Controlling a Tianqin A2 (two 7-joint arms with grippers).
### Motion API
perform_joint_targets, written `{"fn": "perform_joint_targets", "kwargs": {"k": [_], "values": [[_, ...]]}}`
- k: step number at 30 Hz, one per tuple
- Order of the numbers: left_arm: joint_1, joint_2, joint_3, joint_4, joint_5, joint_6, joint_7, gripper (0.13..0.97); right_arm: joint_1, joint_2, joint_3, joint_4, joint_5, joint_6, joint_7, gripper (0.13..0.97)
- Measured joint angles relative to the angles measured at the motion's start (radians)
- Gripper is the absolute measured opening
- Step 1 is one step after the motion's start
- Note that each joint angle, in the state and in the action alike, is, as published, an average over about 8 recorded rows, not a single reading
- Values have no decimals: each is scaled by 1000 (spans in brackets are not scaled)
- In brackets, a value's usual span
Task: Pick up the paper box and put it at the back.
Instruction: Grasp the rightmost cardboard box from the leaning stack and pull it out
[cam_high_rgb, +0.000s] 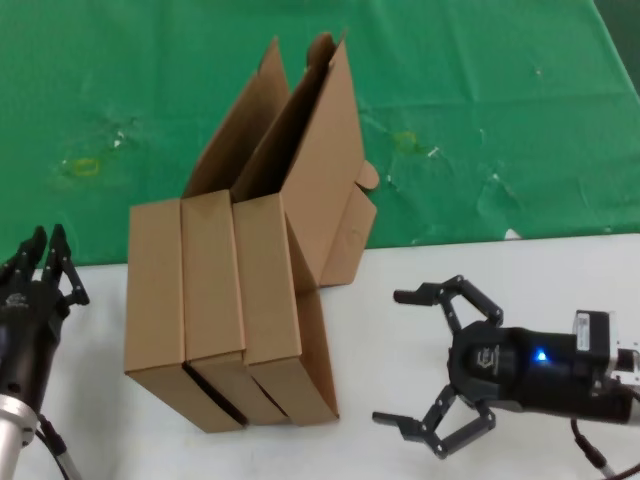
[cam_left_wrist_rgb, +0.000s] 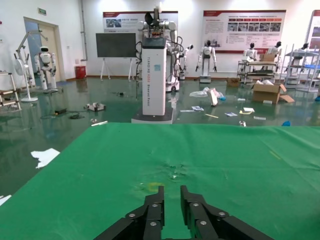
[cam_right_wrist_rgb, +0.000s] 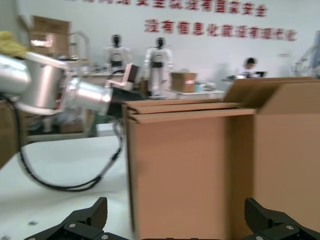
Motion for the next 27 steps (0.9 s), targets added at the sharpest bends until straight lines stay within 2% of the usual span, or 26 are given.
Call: {"fn": "perform_joint_targets", "kwargs": {"k": [6,15,27], "values": [[0,0,0,0,0,0,0,200,67,-49,-17,-37,-94,-87,19,966],[0,0,0,0,0,0,0,146,116,-144,-25,-91,-185,-136,33,966],[0,0,0,0,0,0,0,144,167,-226,-1,-195,-248,-185,22,966]]}}
